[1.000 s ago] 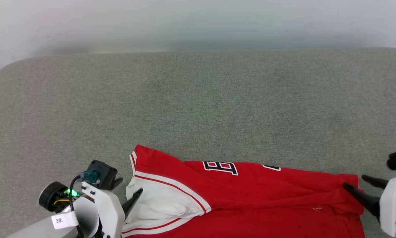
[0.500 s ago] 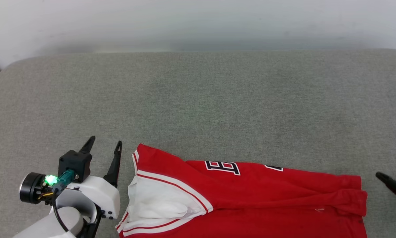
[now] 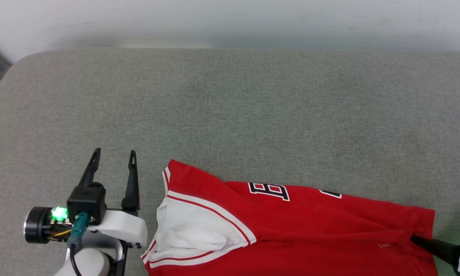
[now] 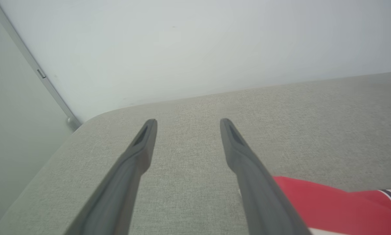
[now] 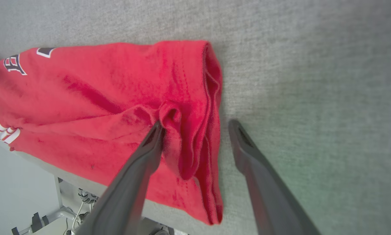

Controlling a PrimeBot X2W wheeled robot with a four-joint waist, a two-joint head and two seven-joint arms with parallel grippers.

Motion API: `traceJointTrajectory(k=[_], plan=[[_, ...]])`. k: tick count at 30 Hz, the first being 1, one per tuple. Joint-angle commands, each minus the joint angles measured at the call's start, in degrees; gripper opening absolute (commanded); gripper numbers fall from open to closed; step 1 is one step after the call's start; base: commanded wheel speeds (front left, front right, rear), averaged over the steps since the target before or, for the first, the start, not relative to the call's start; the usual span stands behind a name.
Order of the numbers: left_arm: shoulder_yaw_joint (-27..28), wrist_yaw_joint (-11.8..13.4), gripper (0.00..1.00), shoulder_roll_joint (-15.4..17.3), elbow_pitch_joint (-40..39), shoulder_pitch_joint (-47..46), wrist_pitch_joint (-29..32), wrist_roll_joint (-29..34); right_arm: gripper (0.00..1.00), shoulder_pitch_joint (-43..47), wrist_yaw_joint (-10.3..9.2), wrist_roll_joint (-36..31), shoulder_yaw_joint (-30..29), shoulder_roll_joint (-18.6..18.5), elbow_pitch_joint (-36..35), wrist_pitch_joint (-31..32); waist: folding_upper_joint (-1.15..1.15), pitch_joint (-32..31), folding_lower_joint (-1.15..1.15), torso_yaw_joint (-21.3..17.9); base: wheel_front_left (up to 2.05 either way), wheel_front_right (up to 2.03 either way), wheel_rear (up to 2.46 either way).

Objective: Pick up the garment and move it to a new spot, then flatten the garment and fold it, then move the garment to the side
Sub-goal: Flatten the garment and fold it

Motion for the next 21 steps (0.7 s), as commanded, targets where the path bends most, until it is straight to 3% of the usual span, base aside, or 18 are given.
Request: traceJointTrajectory(k=[1, 13, 14, 15, 16, 21], plan=[[1.6, -1.0, 1.00, -1.6, -0.1, 1.4, -0.3, 1.9, 1.00, 1.1, -0.02, 0.8, 1.6, 2.4, 1.2, 1.0, 0.00, 0.3, 0.00, 0.4, 0.00, 0.00, 0.00], [12.8, -6.9, 1.00, -11.5, 0.5, 8.3, -0.2, 13.1, 1.00, 0.4, 0.10, 1.9, 8.7, 10.2, 2.2, 1.6, 0.00, 0.3, 0.00, 1.0, 0.00, 0.00, 0.00], [13.5, -7.1, 1.00, -12.3, 0.5, 8.8, -0.2, 13.9, 0.70, 0.2, 0.13, 1.7, 9.0, 10.3, 2.2, 1.3, 0.00, 0.2, 0.00, 1.0, 0.00, 0.00, 0.00], [14.2, -7.5, 1.00, -13.1, 0.4, 9.4, -0.2, 14.8, 0.29, -0.1, 0.13, 1.5, 9.1, 10.4, 2.2, 0.7, 0.00, 0.1, 0.00, 1.0, 0.00, 0.00, 0.00], [15.1, -7.6, 1.00, -13.7, 0.3, 9.8, -0.2, 15.7, 0.00, -0.5, 0.13, 1.6, 9.1, 10.4, 2.2, 0.3, 0.00, 0.0, 0.00, 1.0, 0.00, 0.00, 0.00], [18.4, -8.7, 1.00, -16.8, -0.2, 12.8, -0.2, 19.7, 0.00, -1.8, 0.04, 1.8, 7.3, 7.1, 2.0, -1.4, 0.00, -1.2, 0.00, 0.7, 0.00, 0.00, 0.00]])
